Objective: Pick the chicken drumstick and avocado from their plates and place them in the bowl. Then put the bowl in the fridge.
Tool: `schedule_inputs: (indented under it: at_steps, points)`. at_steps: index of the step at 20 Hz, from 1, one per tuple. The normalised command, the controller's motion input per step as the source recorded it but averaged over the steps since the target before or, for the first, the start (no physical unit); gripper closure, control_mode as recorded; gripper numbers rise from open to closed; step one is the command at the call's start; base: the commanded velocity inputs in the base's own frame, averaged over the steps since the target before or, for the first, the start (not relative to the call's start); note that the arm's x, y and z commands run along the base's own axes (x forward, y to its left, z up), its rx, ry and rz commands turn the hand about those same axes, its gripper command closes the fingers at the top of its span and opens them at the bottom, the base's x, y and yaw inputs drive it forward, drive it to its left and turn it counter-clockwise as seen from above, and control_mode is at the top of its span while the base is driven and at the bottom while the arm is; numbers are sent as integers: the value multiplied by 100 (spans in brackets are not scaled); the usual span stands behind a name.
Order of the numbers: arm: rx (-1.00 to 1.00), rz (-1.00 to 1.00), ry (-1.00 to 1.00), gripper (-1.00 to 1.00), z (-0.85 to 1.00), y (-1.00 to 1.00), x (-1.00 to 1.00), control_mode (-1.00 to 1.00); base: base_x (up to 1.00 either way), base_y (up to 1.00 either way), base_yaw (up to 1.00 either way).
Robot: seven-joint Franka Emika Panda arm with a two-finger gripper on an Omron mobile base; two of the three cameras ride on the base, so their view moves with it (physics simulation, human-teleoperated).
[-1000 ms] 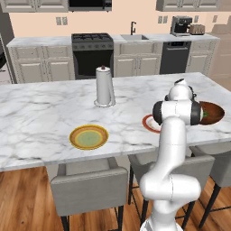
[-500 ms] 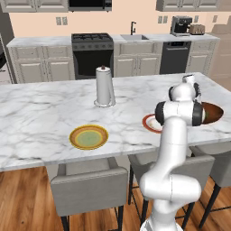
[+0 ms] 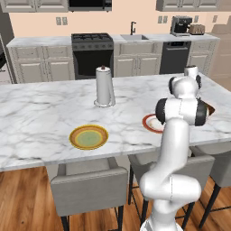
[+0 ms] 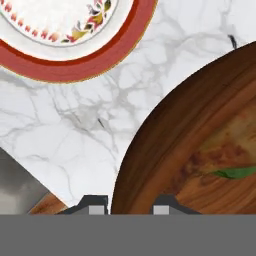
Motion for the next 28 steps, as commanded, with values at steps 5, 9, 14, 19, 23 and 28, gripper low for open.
schedule_inputs:
  at_steps: [5, 9, 14, 19, 23, 28]
  points:
    - [-3, 21, -19, 100, 35, 32, -28, -100, 0, 0, 0]
    - [-8, 25, -15, 100, 37, 34, -28, -100, 0, 0, 0]
    - [-3, 26, -2, 100, 35, 47, -30, -100, 0, 0, 0]
    - [-2, 28, 0, 100, 27, 53, -26, -100, 0, 0, 0]
    - [-10, 24, 0, 100, 29, 55, -28, -100, 0, 0, 0]
    - [-17, 18, 0, 100, 16, 57, -33, -100, 0, 0, 0]
